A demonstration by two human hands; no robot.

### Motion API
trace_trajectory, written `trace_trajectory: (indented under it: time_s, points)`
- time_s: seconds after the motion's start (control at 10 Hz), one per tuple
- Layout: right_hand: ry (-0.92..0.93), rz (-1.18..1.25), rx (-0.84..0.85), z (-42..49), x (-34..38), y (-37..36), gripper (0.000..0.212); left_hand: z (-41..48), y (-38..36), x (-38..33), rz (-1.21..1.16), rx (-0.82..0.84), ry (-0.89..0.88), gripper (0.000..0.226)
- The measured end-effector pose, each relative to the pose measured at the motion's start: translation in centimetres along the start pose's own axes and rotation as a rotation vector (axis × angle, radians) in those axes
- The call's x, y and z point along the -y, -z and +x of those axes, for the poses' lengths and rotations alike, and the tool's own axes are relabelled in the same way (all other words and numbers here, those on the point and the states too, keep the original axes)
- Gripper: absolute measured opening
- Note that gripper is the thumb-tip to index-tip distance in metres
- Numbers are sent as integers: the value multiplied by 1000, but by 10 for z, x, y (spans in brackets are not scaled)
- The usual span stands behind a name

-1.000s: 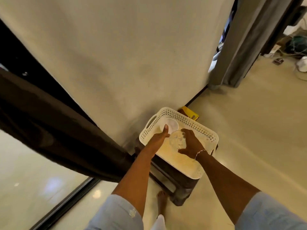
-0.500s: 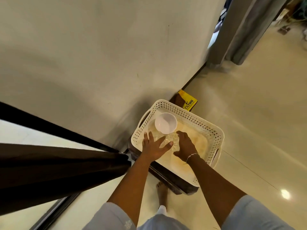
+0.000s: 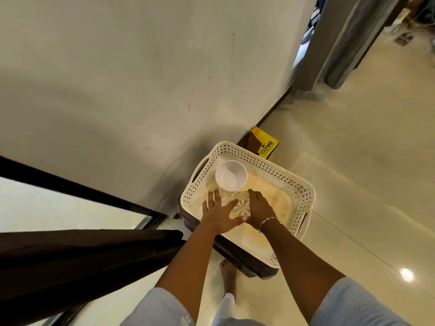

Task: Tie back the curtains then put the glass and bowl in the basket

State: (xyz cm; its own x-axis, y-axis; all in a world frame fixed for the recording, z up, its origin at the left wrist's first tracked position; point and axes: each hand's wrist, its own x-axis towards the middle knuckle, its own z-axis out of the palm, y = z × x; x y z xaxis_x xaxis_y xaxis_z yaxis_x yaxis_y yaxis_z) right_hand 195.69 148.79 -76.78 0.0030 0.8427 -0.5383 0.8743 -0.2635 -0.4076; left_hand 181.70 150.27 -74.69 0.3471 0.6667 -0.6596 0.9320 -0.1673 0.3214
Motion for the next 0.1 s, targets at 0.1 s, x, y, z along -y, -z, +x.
trace_trajectory:
  time_s: [0.1]
  points:
    - [-21, 5, 25, -1, -2, 6, 85, -3, -2, 0, 1, -77, -4, 74]
